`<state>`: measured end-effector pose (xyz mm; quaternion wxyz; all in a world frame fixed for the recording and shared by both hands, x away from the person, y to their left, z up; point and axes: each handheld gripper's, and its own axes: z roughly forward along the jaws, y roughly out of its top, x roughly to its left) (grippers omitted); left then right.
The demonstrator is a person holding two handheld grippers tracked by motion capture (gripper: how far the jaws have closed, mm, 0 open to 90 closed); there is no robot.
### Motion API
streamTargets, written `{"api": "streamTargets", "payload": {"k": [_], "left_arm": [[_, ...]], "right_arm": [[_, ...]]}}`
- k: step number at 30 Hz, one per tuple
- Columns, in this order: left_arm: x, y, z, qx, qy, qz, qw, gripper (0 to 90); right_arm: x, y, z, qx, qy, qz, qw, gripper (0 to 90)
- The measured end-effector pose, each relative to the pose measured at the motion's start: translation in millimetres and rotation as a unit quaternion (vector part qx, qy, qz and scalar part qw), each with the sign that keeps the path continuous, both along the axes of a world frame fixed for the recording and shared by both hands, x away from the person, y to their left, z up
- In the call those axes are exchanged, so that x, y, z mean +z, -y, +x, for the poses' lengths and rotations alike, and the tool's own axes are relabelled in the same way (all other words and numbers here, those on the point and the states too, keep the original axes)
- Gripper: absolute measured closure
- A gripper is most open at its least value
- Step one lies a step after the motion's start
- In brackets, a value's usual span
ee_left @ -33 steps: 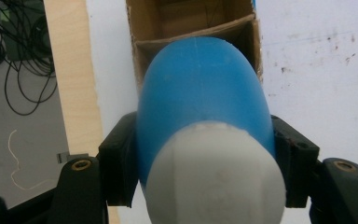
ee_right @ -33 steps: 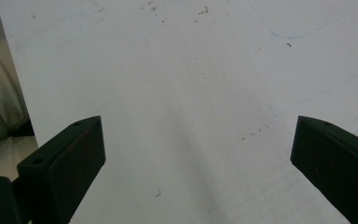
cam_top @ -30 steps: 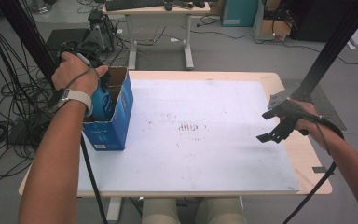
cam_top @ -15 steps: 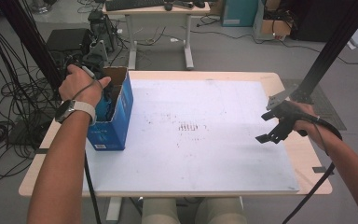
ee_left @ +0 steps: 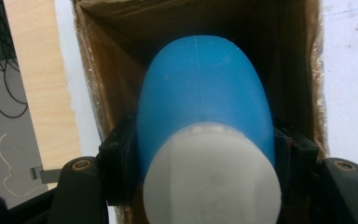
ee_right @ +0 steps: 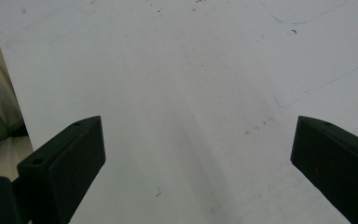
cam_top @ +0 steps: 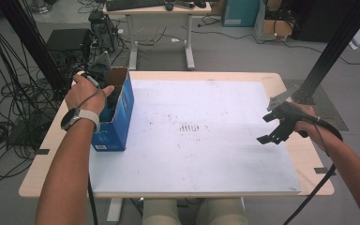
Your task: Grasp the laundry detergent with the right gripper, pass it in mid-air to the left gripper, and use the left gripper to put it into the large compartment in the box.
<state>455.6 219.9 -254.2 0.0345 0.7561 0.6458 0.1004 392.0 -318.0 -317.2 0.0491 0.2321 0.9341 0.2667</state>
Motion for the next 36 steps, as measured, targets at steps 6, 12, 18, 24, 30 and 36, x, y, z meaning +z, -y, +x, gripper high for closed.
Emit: {"api": "streamTargets", "payload": {"k": [6,12,18,24,30,36], "left_arm": [[-8.7,-0.8,-0.1,-0.003,-0.006,-0.002,1.0000,37.3],[-9.0,-2.3,-0.3,-0.003,-0.004,-0.005,1.0000,37.2],[-9.4,-3.1,-0.4,-0.002,-0.004,-0.006,1.0000,37.2],[-9.0,-3.8,-0.7,-0.004,-0.007,-0.006,0.9999,37.2],[-9.4,-3.8,-1.2,-0.005,-0.004,-0.005,1.0000,37.2],[-8.9,-3.8,-1.0,-0.001,-0.008,-0.008,0.9999,37.1]], "right_arm": [[-2.3,-0.6,2.1,0.009,0.006,0.006,0.9999,3.0],[-2.5,-0.4,0.4,-0.002,-0.003,0.000,1.0000,3.0],[-2.0,-0.9,0.2,-0.004,-0.004,0.001,1.0000,3.0],[-0.5,-1.3,0.0,-0.002,-0.002,0.000,1.0000,3.0],[-1.2,-2.8,2.2,0.013,0.008,0.004,0.9999,3.0],[-0.8,-3.8,0.2,0.001,-0.002,0.000,1.0000,3.0]]}}
